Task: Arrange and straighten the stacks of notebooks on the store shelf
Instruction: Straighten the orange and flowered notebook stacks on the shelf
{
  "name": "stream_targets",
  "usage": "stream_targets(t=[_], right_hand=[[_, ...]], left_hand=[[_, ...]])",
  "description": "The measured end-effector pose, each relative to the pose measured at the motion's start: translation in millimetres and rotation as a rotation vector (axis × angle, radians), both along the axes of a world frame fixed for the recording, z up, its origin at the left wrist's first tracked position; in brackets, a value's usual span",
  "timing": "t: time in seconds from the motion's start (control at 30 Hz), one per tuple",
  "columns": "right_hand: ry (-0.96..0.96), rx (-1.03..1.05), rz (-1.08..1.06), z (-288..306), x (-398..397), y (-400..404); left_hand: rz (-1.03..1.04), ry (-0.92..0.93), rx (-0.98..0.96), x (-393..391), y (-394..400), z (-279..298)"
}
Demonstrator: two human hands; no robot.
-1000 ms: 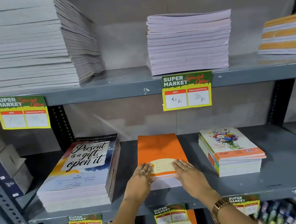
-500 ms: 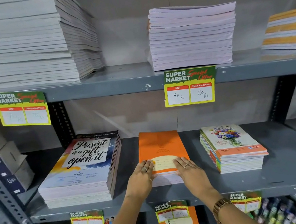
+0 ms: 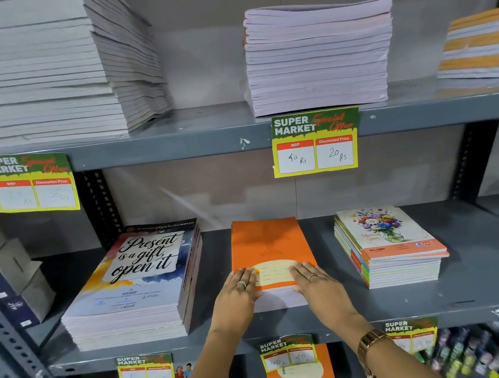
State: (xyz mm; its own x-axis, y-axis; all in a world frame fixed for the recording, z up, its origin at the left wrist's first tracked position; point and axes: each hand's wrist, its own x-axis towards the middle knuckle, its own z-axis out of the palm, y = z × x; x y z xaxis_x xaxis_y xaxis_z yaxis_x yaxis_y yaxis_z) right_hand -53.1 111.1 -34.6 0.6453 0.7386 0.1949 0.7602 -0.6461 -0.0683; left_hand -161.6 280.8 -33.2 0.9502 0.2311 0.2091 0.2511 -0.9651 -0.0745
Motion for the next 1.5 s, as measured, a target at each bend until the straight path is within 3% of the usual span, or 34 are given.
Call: stream_targets(t=[0.37,0.53,0.73,0.9,1.1,1.33,1.5], right_hand=[[-0.043,0.007,0.000,4,-6,-10],[-0.158,0.091,-0.195,8,5,-47],[-0.194,0.221,-0.283,28,32,-112],[-0.097,0.162,-0.345,29,66,-164],[-0.088,0.085,-0.269,32,97,-209],[-0.009,0.018,-0.183,39,121,-224],[0.053,0.027,-0.191,42,131,-222]], left_hand=[[0.033,-0.041,-0.054,-4,-4,2],[-0.005,-0.053,0.010,-1,-16,8],[-0.041,-0.118,-0.031,22,-57,22],[-0.096,-0.108,-0.022,55,-97,25],[-0.143,-0.126,-0.096,100,-145,33],[-0.111,-0.031,-0.265,129,-181,35],[-0.087,0.019,-0.265,138,-190,34]])
